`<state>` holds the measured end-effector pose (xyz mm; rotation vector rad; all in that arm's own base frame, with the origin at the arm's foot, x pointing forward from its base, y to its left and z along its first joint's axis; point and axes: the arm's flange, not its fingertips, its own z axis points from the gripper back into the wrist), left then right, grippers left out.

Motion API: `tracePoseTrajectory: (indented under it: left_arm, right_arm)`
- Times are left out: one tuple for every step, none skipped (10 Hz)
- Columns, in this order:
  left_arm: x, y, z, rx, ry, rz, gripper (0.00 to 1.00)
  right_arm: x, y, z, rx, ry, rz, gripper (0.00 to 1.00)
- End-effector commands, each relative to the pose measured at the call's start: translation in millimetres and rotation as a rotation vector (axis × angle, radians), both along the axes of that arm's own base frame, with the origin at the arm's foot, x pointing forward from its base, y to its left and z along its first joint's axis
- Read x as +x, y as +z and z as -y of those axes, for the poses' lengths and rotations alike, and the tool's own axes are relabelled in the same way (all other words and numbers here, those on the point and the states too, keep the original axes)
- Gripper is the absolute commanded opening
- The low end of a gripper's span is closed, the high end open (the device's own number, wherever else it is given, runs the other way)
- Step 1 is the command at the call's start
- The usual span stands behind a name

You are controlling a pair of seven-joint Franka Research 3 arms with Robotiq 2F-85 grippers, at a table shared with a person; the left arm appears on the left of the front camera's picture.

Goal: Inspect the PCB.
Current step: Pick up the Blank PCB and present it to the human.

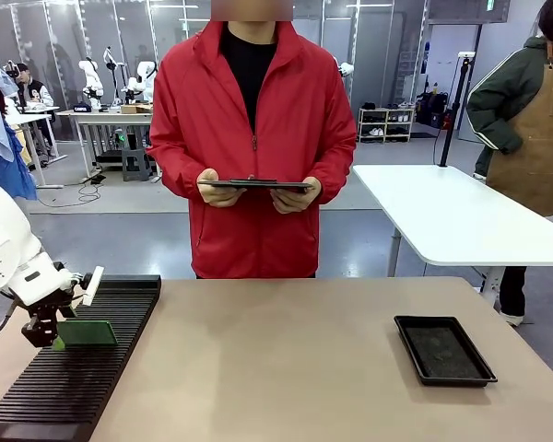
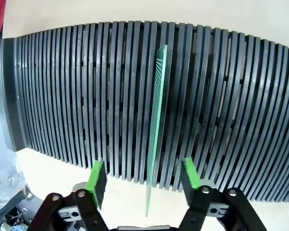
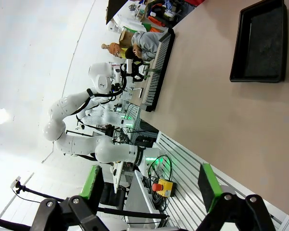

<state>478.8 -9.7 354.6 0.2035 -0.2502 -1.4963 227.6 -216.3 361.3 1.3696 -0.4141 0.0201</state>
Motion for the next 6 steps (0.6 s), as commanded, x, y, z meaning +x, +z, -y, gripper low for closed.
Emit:
tracePoseTrajectory:
  left_arm:
    - [3.8, -3.3, -2.0, 0.039, 0.023, 0.022, 0.0]
    - [3.2, -3.7, -0.8, 0.037, 0.019, 0.022, 0.0]
    - [3.6, -1.9, 0.4, 0.038, 0.019, 0.029, 0.0]
    - [2.9, -0.9, 0.7, 0.041, 0.018, 0.025, 0.06]
    - [3.1, -0.9, 0.1, 0.042, 0.021, 0.022, 0.0]
    - [2.7, -0.7, -0.8, 0.036, 0.023, 0.017, 0.0]
  right_arm:
    - [-0.7, 1.1, -0.5, 0.009, 0.001, 0.008, 1.0]
    - [-0.7, 1.1, -0.5, 0.009, 0.001, 0.008, 1.0]
    - [-0.7, 1.1, -0.5, 0.009, 0.001, 0.008, 1.0]
    - [-0.7, 1.1, -0.5, 0.009, 0.001, 0.008, 1.0]
    - [-0.7, 1.1, -0.5, 0.009, 0.001, 0.008, 1.0]
    - [-0.7, 1.1, -0.5, 0.009, 0.001, 0.008, 1.0]
